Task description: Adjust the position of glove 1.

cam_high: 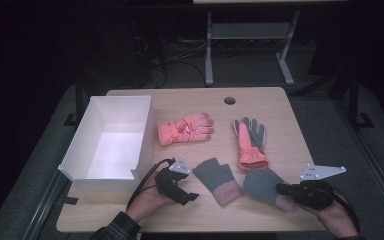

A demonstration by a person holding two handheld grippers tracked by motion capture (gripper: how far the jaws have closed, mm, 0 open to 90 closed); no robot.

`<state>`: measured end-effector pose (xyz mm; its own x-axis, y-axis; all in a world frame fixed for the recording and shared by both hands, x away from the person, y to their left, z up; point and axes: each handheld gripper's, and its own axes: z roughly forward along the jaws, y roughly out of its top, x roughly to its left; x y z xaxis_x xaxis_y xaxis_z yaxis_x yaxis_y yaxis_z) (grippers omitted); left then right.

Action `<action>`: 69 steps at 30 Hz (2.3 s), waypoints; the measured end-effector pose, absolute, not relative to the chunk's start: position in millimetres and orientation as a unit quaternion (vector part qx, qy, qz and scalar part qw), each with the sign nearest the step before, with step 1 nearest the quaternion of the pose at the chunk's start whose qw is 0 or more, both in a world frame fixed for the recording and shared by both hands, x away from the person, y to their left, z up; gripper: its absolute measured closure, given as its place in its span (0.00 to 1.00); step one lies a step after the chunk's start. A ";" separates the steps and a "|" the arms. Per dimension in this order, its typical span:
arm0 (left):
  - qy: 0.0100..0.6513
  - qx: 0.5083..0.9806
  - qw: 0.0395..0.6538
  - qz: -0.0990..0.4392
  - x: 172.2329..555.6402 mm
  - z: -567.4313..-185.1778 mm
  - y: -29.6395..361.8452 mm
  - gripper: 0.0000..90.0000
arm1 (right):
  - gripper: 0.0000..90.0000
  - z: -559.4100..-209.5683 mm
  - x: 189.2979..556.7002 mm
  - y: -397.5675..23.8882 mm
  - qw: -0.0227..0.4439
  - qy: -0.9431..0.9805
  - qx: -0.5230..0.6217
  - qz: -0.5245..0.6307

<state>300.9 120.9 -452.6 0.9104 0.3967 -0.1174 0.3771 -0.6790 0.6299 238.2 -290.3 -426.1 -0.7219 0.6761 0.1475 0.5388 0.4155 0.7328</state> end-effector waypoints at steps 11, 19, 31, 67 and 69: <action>0.218 0.912 0.348 0.014 301.0 -452.5 121.5 0.18 | 0.98 -404.8 256.9 -233.1 0.095 0.834 0.346 0.420; 0.224 0.908 0.355 0.016 300.9 -451.6 122.5 0.18 | 0.97 -404.9 276.4 -180.1 0.088 0.844 0.341 0.404; 0.221 0.910 0.350 0.025 302.0 -449.6 125.6 0.23 | 0.94 -430.9 298.4 -138.4 0.073 0.867 0.342 0.355; 0.218 0.924 0.312 0.030 301.4 -449.4 123.6 0.74 | 0.71 -452.0 308.0 -221.9 0.029 0.879 0.321 0.352; 0.220 0.924 0.312 0.025 303.2 -451.2 121.4 0.73 | 0.72 -453.4 310.2 -220.4 0.026 0.881 0.314 0.353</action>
<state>303.2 121.4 -451.2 0.9023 0.4212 -0.0919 0.3906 -0.7086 0.5877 310.2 -220.4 -453.4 -0.8014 0.5719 0.1751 0.5347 0.5538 0.6383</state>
